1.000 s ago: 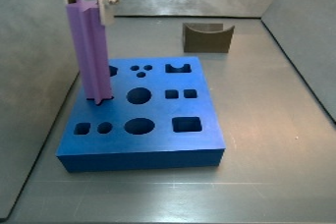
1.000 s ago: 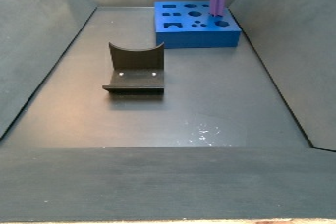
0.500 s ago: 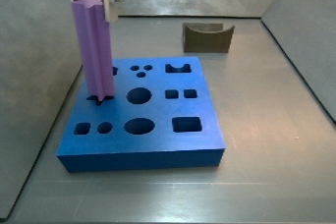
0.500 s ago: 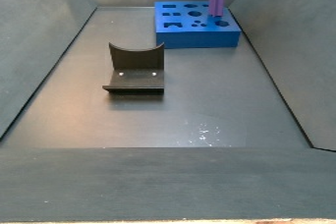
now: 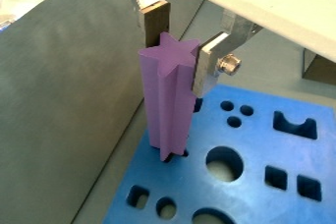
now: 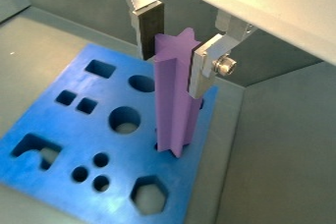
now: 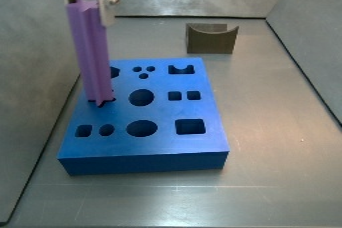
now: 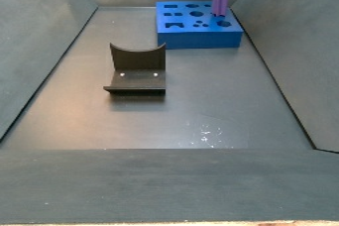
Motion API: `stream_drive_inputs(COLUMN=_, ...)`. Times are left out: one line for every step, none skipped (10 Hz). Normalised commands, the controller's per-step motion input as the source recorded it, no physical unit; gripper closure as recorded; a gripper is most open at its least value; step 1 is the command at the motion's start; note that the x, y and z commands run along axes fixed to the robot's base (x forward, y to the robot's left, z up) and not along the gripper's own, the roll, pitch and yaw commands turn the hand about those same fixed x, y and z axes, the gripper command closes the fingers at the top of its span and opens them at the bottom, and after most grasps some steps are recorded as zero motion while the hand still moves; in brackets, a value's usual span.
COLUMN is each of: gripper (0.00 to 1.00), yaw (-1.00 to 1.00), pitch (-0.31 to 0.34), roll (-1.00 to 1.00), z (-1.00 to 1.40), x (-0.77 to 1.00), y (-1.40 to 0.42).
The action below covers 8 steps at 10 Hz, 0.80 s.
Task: Pick up the star object. Move up. Move to above the board. Insert the star object.
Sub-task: Insert the star object.
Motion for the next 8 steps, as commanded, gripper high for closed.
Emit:
stream_drive_inputs(gripper=1.0, yaw=0.08, pitch=0.0, roll=0.0, z=-0.04, x=0.09, y=0.1)
stream_drive_inputs(gripper=1.0, yaw=0.24, pitch=0.003, roll=-0.02, z=-0.1, x=0.18, y=0.25)
stream_drive_inputs(gripper=1.0, yaw=0.14, pitch=0.0, roll=-0.04, z=-0.03, x=0.06, y=0.11)
stream_drive_inputs(gripper=1.0, yaw=0.0, pitch=0.0, roll=0.0, z=-0.02, x=0.0, y=0.0)
stream_drive_inputs(gripper=1.0, yaw=0.05, pitch=-0.026, roll=0.01, z=-0.39, x=0.03, y=-0.03)
stream_drive_inputs(gripper=1.0, yaw=0.34, pitch=-0.033, roll=-0.09, z=-0.51, x=0.18, y=0.03)
stream_drive_inputs(gripper=1.0, yaw=0.43, pitch=-0.066, roll=-0.04, z=-0.41, x=0.09, y=0.0)
stream_drive_inputs(gripper=1.0, yaw=0.1, pitch=-0.056, roll=0.0, z=-0.05, x=-0.05, y=-0.04)
